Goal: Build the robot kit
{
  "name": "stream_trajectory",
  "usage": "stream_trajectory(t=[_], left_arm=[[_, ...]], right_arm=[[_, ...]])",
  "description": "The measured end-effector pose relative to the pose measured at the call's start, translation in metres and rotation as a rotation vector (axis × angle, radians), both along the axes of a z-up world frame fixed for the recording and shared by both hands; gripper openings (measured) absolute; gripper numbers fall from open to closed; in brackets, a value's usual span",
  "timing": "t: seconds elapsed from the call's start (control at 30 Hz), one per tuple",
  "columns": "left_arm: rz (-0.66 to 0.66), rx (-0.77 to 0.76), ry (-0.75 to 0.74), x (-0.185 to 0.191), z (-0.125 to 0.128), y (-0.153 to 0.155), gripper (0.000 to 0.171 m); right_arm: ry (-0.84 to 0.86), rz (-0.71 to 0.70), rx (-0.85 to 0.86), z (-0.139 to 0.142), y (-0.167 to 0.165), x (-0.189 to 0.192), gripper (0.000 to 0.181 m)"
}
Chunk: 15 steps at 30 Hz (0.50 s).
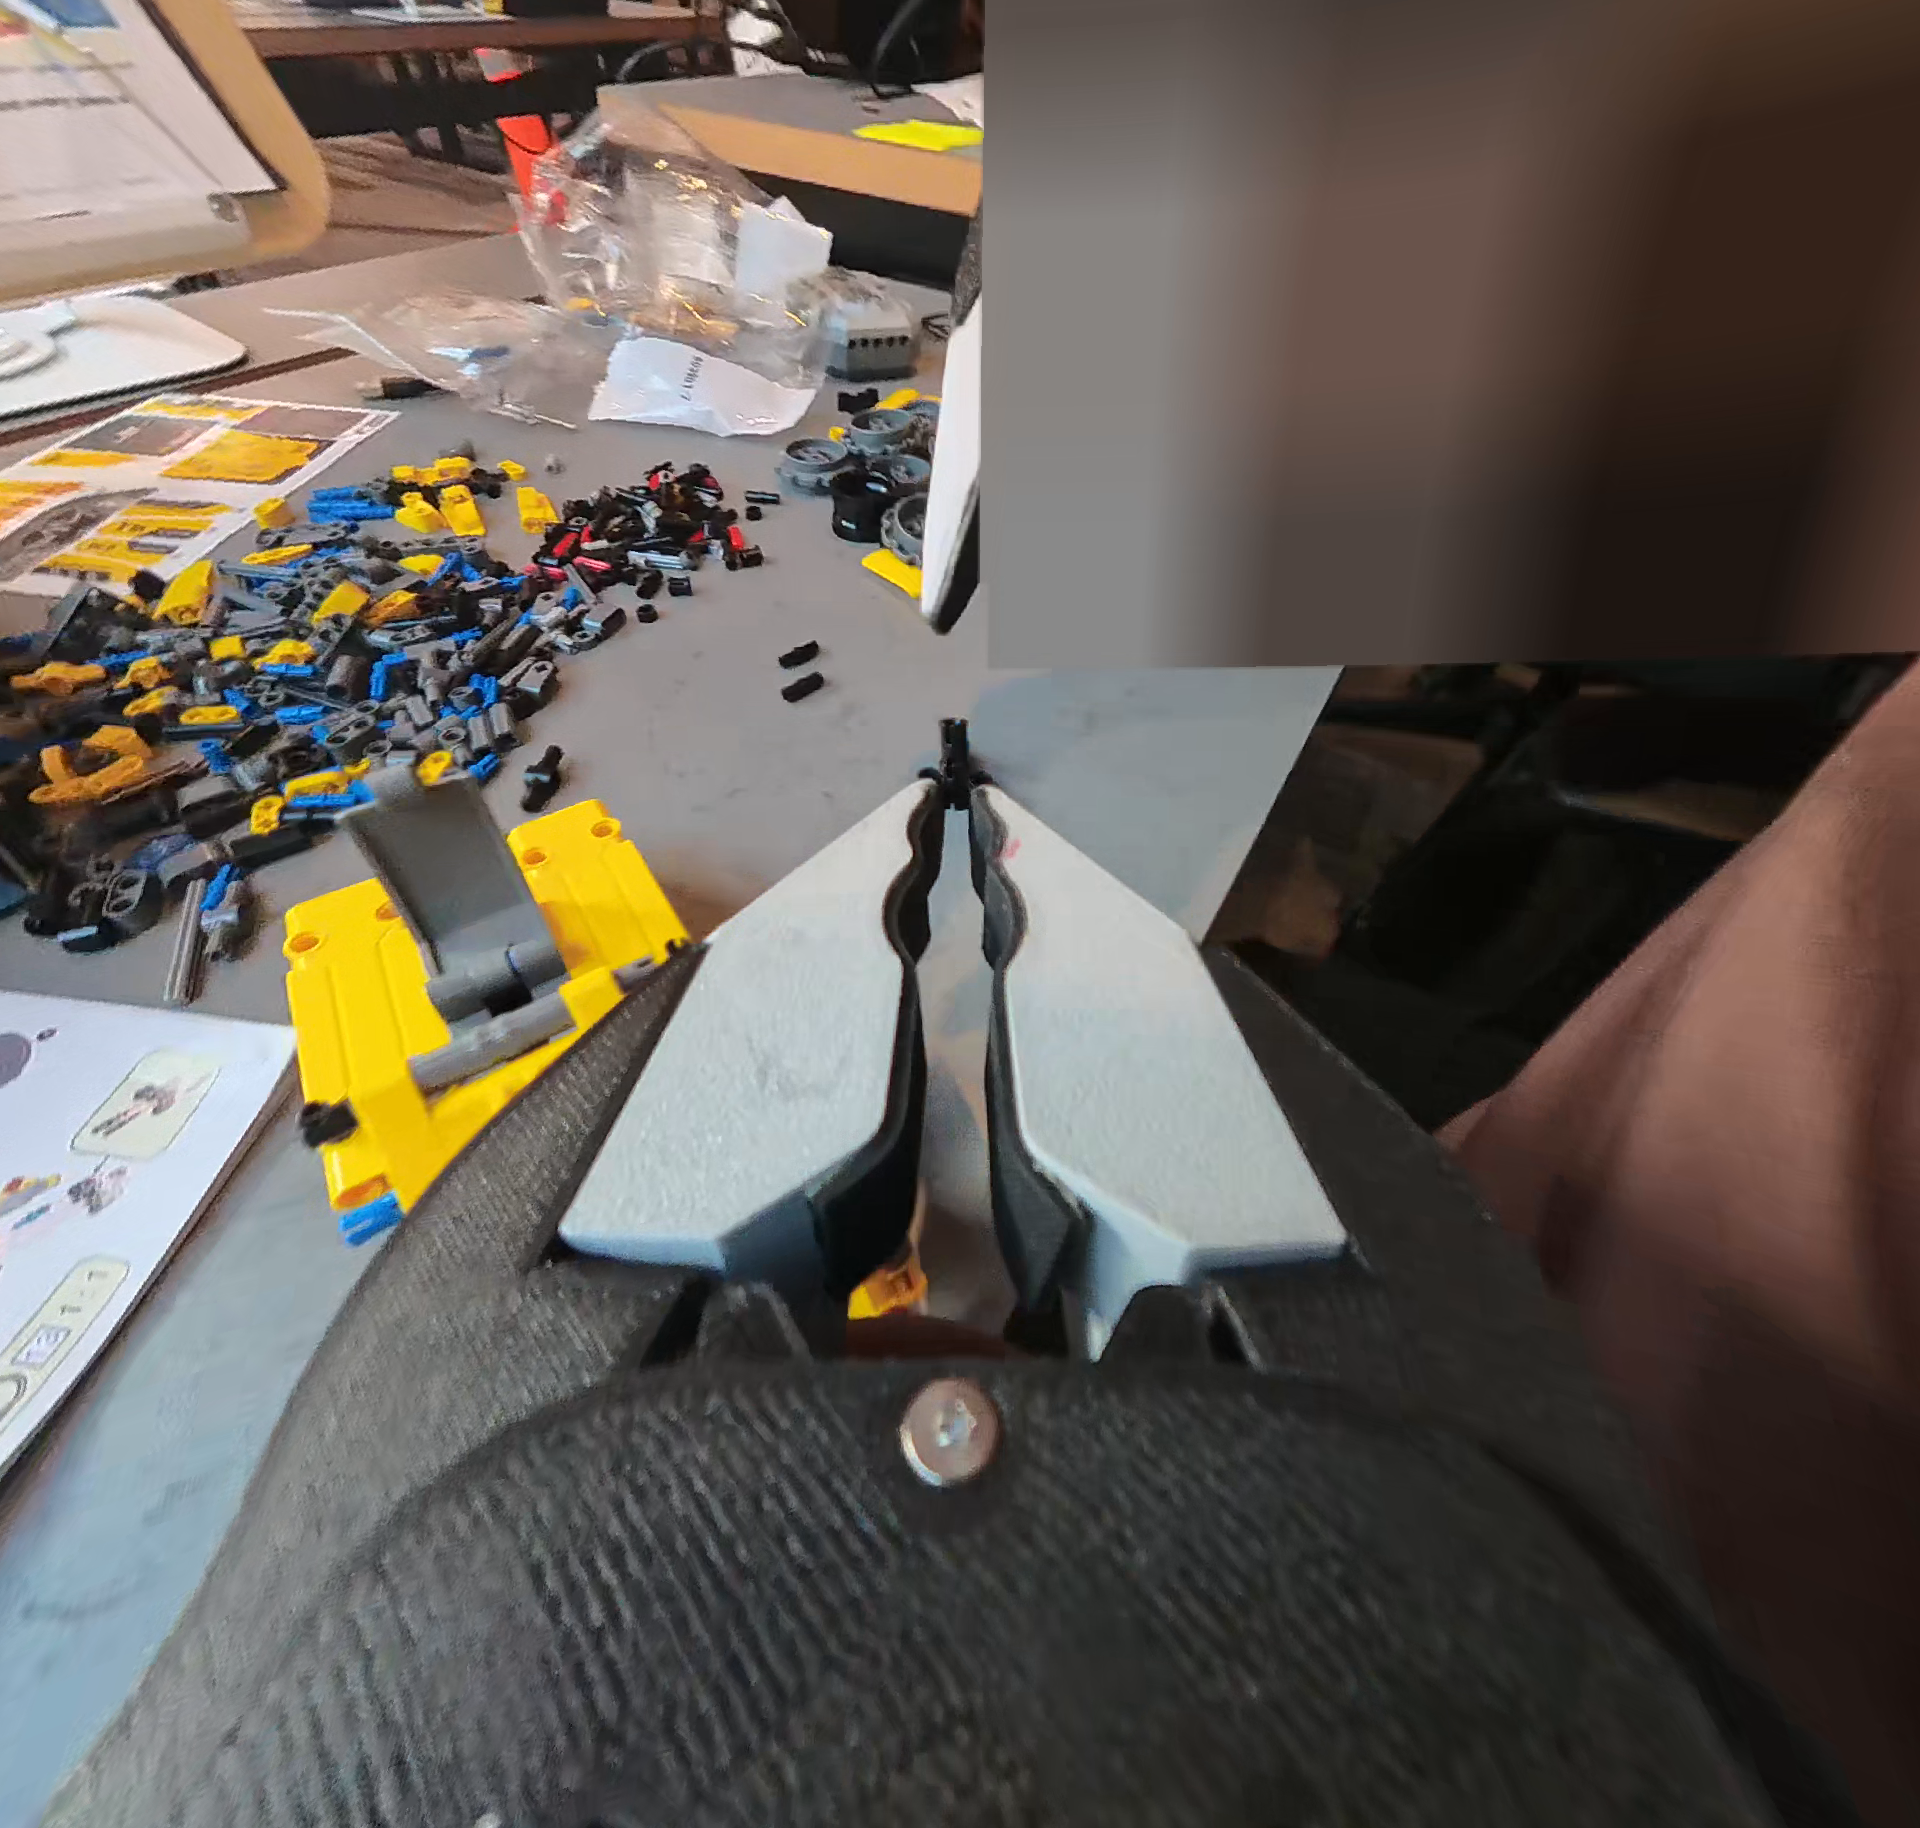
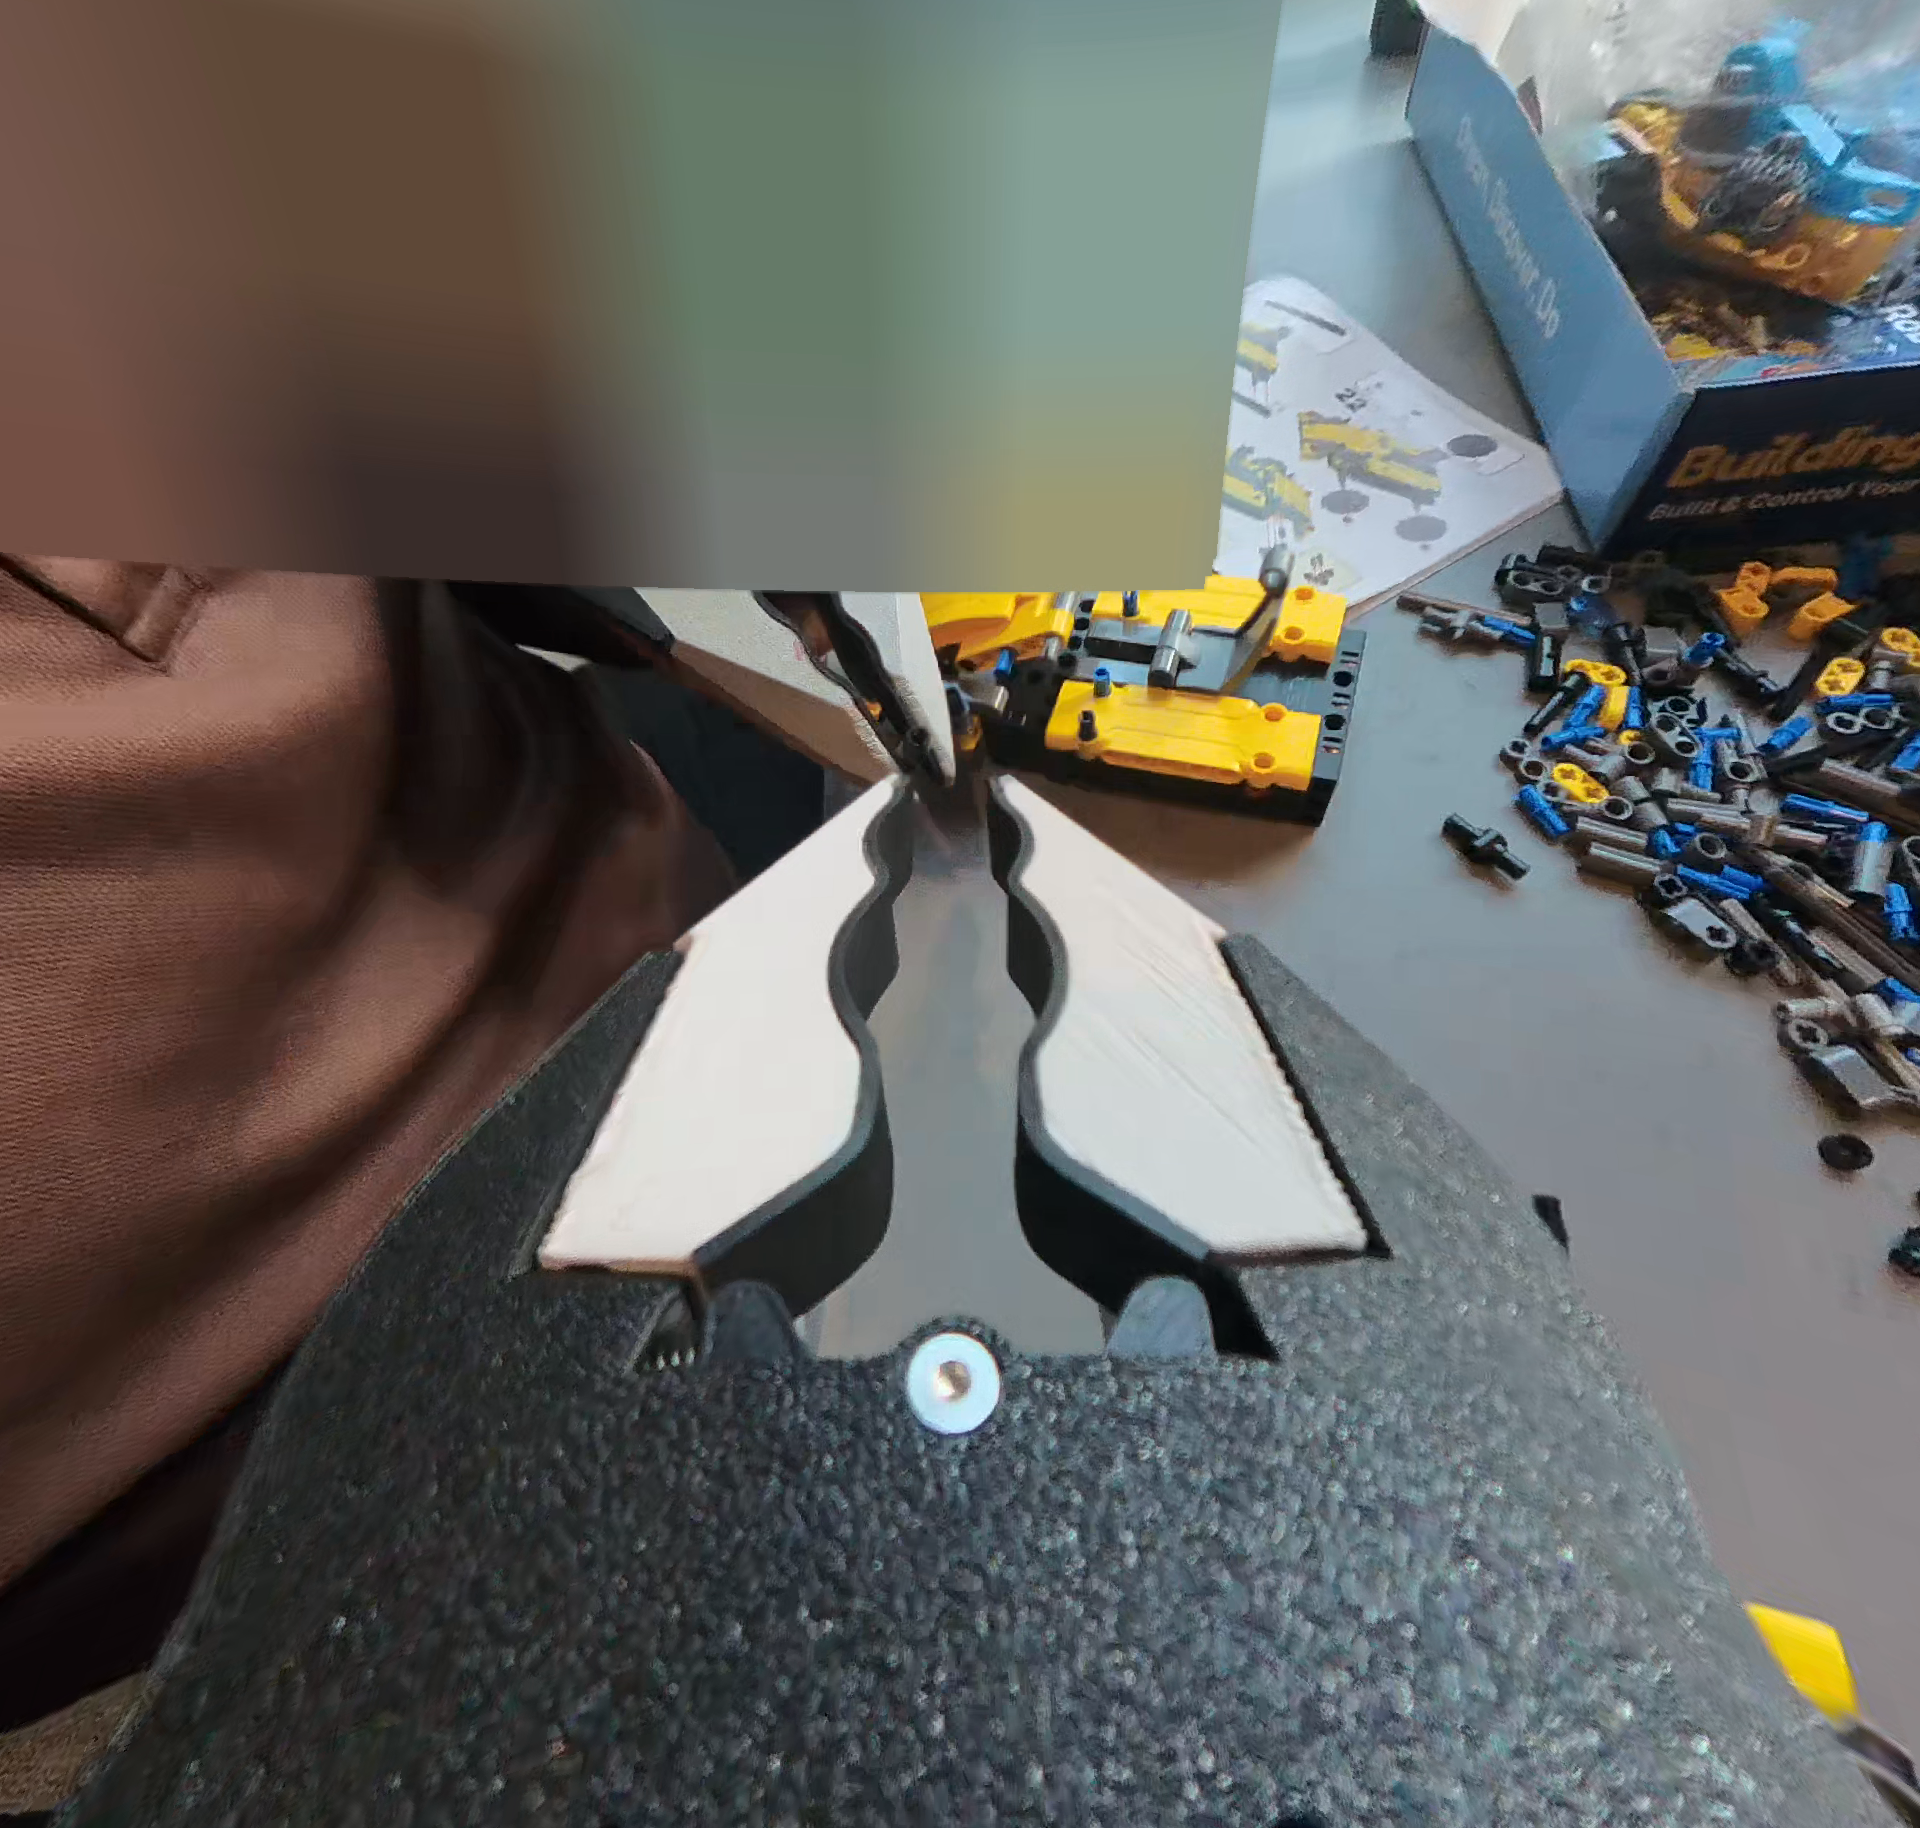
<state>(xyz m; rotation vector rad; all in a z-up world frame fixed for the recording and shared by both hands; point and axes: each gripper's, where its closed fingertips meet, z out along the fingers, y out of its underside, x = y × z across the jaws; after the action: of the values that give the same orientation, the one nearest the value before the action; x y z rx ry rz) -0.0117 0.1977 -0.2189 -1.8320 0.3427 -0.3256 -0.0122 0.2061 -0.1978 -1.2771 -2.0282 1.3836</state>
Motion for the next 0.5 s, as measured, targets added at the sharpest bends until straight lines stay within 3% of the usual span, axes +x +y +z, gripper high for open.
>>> stream_trajectory(t=[0.27, 0.5], left_arm=[[-0.059, 0.004, 0.098, 0.031, -0.007, -0.006, 0.002], [-0.072, 0.021, 0.157, 0.036, -0.007, -0.009, 0.002]], right_arm=[[-0.023, 0.088, 0.041, -0.008, -0.021, 0.021, 0.006], [-0.049, 0.123, 0.065, -0.019, -0.031, 0.027, 0.005]])
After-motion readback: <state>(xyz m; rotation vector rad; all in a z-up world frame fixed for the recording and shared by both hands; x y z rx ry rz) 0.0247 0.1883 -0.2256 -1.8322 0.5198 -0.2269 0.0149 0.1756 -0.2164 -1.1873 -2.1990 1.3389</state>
